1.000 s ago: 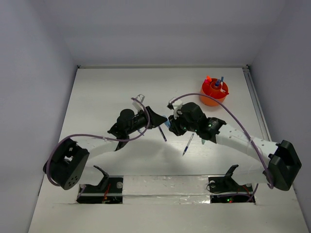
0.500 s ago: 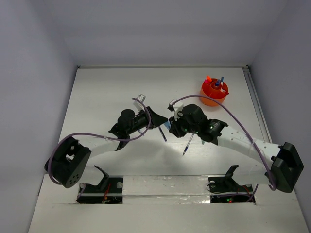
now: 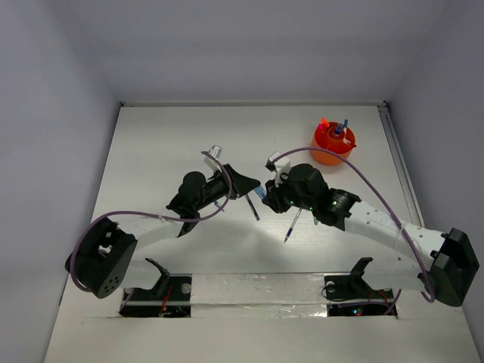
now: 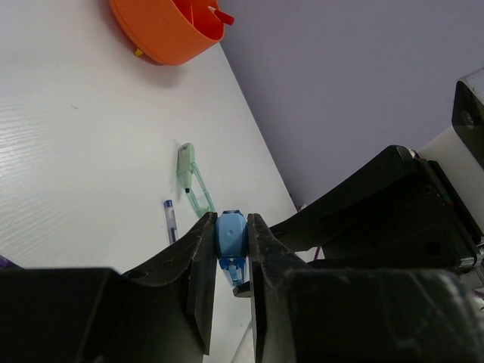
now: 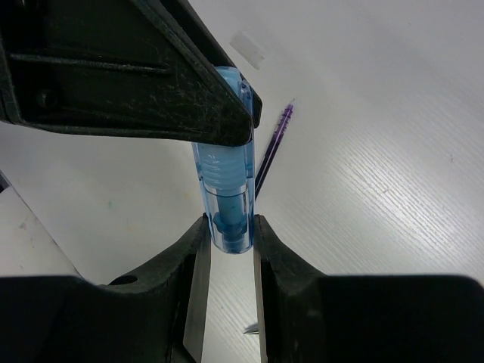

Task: Sort the stationery into containers
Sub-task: Place the pen in the storage box.

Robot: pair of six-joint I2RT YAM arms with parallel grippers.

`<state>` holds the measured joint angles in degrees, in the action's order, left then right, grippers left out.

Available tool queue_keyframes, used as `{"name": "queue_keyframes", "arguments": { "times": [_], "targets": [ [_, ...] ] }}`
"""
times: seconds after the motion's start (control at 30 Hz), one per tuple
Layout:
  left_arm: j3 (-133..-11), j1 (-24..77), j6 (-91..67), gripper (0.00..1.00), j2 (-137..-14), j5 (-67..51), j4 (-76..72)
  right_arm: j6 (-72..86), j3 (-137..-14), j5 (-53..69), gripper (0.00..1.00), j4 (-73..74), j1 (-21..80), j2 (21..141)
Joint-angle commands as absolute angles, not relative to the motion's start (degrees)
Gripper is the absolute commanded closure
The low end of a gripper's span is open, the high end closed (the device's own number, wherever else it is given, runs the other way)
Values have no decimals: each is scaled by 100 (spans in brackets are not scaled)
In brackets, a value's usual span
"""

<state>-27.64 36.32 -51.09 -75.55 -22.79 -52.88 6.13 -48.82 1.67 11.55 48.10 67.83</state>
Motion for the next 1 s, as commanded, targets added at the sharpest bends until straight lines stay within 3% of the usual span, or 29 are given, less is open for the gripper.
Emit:
{"name": "queue_keyframes", "arguments": {
  "times": [0.0,0.53,0.77,0.87,0.9,0.93,0.97],
  "targets": [
    [-2628,3779,-5080,100,-7435,-2452,-5519,738,-5053,-139,100,290,4843,6548],
    [-2540,4104,-5203,100,-7488,-2391,-5669,238,-6134,-791,100,114,4843,6627],
    [-2479,4289,-5264,100,-7541,-2338,-5809,79,-7013,-448,100,132,4676,7047],
    [-2513,4228,-5221,100,-7297,-2180,-5635,281,-6830,-448,100,62,4676,7067],
    [-2557,4080,-5168,100,-7191,-2040,-5434,368,-6699,-466,79,-112,4676,7006],
    [-2584,3982,-5159,100,-7085,-1987,-5388,578,-6428,-509,67,-175,4676,6944],
    [-2636,3886,-5168,100,-6858,-1917,-5353,693,-6268,-510,44,-228,4676,6848]
  ]
}}
